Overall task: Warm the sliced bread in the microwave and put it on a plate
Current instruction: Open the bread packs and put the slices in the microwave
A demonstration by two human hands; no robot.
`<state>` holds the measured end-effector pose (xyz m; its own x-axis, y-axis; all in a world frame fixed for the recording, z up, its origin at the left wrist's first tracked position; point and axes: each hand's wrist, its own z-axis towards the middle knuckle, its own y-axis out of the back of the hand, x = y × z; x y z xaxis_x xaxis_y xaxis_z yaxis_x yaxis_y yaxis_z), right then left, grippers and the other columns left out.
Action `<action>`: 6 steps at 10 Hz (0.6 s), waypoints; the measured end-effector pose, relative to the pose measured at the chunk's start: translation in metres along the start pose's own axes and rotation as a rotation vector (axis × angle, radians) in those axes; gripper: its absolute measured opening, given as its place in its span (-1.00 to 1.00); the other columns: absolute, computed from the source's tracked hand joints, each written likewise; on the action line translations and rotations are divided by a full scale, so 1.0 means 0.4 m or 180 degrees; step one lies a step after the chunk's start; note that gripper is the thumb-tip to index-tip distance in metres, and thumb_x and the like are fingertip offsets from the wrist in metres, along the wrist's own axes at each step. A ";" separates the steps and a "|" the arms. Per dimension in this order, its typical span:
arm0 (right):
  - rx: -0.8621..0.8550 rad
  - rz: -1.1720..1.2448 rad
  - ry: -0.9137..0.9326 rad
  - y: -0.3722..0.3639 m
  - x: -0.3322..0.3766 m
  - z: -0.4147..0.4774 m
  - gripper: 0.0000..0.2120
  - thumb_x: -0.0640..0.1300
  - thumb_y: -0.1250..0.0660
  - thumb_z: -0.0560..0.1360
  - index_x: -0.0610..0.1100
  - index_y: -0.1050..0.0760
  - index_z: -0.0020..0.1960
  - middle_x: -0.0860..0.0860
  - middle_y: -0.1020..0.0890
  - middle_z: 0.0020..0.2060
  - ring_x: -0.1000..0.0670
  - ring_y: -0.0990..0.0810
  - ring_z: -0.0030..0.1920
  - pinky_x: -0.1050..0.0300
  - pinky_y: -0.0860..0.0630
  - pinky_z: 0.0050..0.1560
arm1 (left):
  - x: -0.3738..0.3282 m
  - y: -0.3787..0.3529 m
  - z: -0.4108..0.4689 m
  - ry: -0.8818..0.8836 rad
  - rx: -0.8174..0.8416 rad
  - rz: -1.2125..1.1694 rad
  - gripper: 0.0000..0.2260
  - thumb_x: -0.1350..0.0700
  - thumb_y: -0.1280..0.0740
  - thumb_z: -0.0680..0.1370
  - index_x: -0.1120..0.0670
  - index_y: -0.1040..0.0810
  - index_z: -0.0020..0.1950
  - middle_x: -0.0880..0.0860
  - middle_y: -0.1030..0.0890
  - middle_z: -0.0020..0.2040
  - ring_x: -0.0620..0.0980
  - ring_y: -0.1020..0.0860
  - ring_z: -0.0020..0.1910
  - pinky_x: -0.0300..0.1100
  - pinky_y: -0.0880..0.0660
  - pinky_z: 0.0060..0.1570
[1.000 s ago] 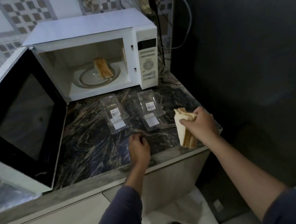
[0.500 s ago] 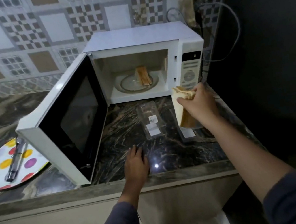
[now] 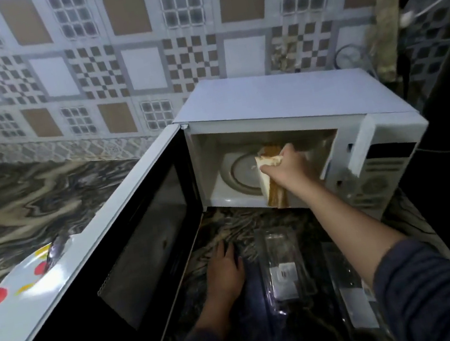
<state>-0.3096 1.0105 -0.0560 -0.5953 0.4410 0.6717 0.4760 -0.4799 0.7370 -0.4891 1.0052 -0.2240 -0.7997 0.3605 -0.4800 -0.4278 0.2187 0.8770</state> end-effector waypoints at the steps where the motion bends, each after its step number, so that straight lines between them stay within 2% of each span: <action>1: 0.0147 -0.0062 -0.0012 -0.051 0.010 0.074 -0.48 0.11 -0.40 0.37 -0.14 -0.38 0.20 -0.14 -0.55 0.09 -0.20 -0.55 0.09 0.04 -0.51 -0.03 | -0.001 -0.008 0.062 0.0013 -0.0063 -0.0009 -0.54 0.00 -0.10 0.60 0.10 -0.19 0.48 0.10 -0.13 0.53 0.03 -0.07 0.52 -0.19 -0.01 0.47; 2: 0.0436 -0.0241 -0.0124 -0.100 0.017 0.140 -0.62 0.06 -0.37 0.43 -0.18 -0.47 0.10 -0.10 -0.52 -0.09 -0.12 -0.57 -0.05 0.02 -0.56 -0.02 | 0.000 -0.018 0.112 -0.0048 -0.0065 0.0063 -0.45 -0.12 0.06 0.56 0.09 -0.15 0.50 0.12 -0.12 0.53 0.05 -0.06 0.52 -0.15 0.03 0.47; 3: 0.0579 0.0004 -0.0397 -0.158 0.019 0.212 -0.65 0.04 -0.40 0.41 -0.14 -0.48 0.09 -0.10 -0.57 -0.05 -0.13 -0.58 -0.03 -0.06 -0.56 0.06 | 0.006 -0.038 0.151 -0.0086 -0.0225 0.0248 -0.32 -0.16 0.16 0.43 0.13 -0.30 0.43 0.18 -0.29 0.46 0.12 -0.22 0.47 0.00 -0.09 0.45; 4: 0.0277 0.0383 -0.0665 -0.217 0.012 0.279 -0.71 0.07 -0.39 0.40 -0.06 -0.48 0.01 -0.06 -0.59 -0.05 -0.05 -0.55 -0.14 0.07 -0.55 -0.16 | 0.017 -0.052 0.166 -0.0106 -0.0366 0.0261 -0.43 -0.11 0.03 0.47 0.13 -0.42 0.36 0.17 -0.41 0.39 0.11 -0.33 0.42 0.03 -0.13 0.41; 5: -0.0106 0.0019 -0.0720 -0.328 -0.077 0.414 -0.70 0.18 -0.23 0.43 0.02 -0.49 0.04 -0.04 -0.61 0.02 0.00 -0.53 -0.14 0.15 -0.45 -0.16 | 0.018 -0.054 0.169 -0.0097 -0.0472 0.0120 -0.39 -0.13 0.05 0.45 0.10 -0.37 0.40 0.13 -0.34 0.44 0.05 -0.24 0.47 -0.06 -0.03 0.45; 6: 0.0087 -0.0384 -0.0475 -0.360 -0.084 0.420 -0.47 0.21 -0.16 0.44 -0.07 -0.39 0.30 -0.12 -0.48 0.28 -0.21 -0.43 0.29 -0.14 -0.37 0.28 | 0.016 -0.048 0.168 -0.0097 -0.0510 0.0037 -0.38 -0.15 0.07 0.43 0.05 -0.32 0.43 0.08 -0.28 0.48 0.00 -0.18 0.49 -0.15 0.05 0.44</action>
<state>-0.2493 1.1922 -0.1718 -0.5475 0.6027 0.5805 0.4256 -0.3968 0.8133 -0.4575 1.0643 -0.2452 -0.7930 0.3900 -0.4680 -0.4822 0.0676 0.8734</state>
